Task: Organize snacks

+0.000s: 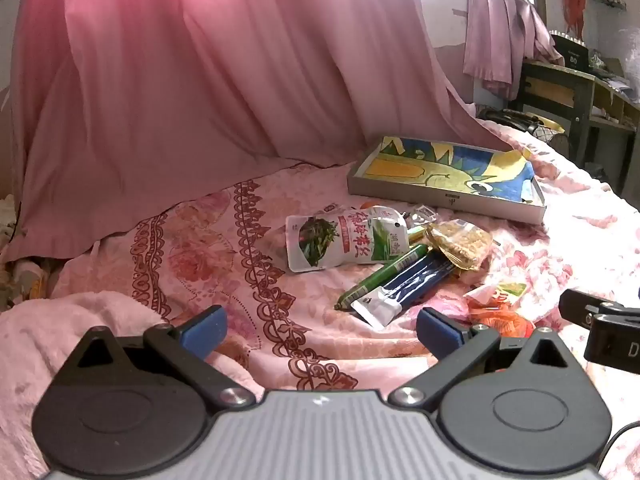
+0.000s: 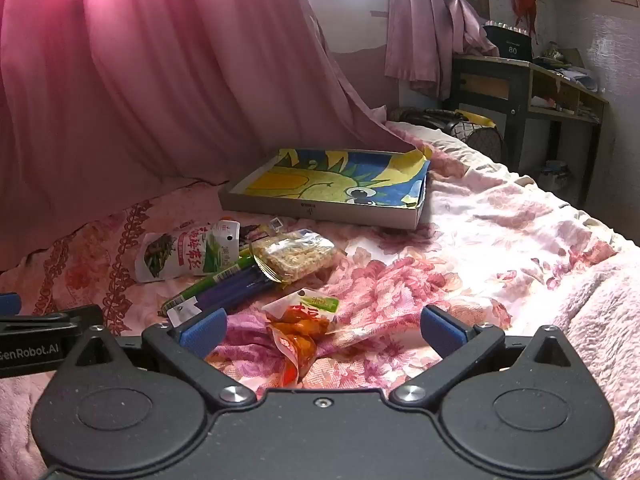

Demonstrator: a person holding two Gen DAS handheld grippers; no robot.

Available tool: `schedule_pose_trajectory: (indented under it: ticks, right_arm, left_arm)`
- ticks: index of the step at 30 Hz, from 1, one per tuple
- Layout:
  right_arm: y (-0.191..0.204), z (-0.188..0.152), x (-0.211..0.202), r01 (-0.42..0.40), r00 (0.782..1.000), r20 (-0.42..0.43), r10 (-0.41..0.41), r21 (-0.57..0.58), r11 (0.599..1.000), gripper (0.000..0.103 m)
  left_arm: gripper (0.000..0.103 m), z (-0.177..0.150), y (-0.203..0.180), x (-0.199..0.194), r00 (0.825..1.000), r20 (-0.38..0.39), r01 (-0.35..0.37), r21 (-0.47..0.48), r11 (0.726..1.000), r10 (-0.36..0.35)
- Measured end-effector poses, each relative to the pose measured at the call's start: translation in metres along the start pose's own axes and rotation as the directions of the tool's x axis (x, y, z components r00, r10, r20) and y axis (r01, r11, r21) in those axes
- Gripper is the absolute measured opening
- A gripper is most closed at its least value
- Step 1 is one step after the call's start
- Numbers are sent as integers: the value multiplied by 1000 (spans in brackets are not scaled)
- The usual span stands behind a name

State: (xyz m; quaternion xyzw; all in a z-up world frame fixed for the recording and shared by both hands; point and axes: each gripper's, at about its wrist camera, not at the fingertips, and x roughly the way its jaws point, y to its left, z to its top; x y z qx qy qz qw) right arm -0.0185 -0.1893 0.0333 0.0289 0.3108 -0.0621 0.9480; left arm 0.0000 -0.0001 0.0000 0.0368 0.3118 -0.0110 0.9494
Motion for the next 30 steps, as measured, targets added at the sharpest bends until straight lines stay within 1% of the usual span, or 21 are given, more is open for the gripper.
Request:
schedule_pose_trajectory:
  ticks: [30]
  right_arm:
    - [1, -1, 1, 5, 1000, -5, -5, -7, 1000, 102]
  left_arm:
    - [103, 0, 0, 0, 1000, -3, 0, 0, 1000, 0]
